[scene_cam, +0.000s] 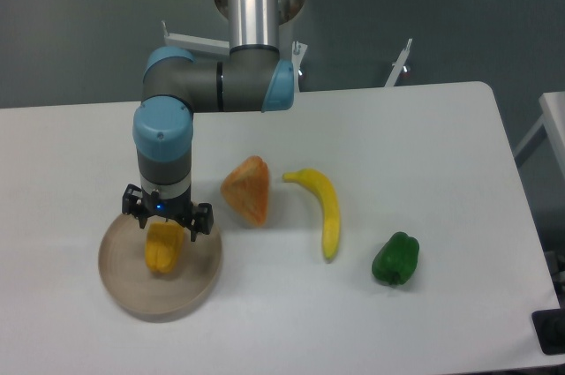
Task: Pick up the yellow pepper from the plate
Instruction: 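Close the gripper on the yellow pepper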
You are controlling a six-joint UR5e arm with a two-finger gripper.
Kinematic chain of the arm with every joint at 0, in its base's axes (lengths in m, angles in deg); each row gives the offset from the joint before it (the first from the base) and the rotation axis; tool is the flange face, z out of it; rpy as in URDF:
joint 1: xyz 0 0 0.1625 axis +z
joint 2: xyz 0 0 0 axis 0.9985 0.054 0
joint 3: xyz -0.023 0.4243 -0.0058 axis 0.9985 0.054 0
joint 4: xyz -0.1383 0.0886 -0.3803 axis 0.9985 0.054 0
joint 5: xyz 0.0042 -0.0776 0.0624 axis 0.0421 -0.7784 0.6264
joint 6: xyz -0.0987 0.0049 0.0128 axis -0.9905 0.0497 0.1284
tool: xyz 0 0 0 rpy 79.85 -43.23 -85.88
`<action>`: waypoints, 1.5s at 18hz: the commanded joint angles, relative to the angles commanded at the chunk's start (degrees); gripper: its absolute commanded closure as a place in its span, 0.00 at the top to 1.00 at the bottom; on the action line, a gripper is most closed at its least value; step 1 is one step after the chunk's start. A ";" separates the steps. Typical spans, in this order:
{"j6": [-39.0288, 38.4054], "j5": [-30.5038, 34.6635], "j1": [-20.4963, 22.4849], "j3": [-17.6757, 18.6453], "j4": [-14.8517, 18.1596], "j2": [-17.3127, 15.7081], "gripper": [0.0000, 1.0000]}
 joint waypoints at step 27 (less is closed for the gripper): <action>0.70 0.09 -0.18 -0.96 0.18 -0.61 0.55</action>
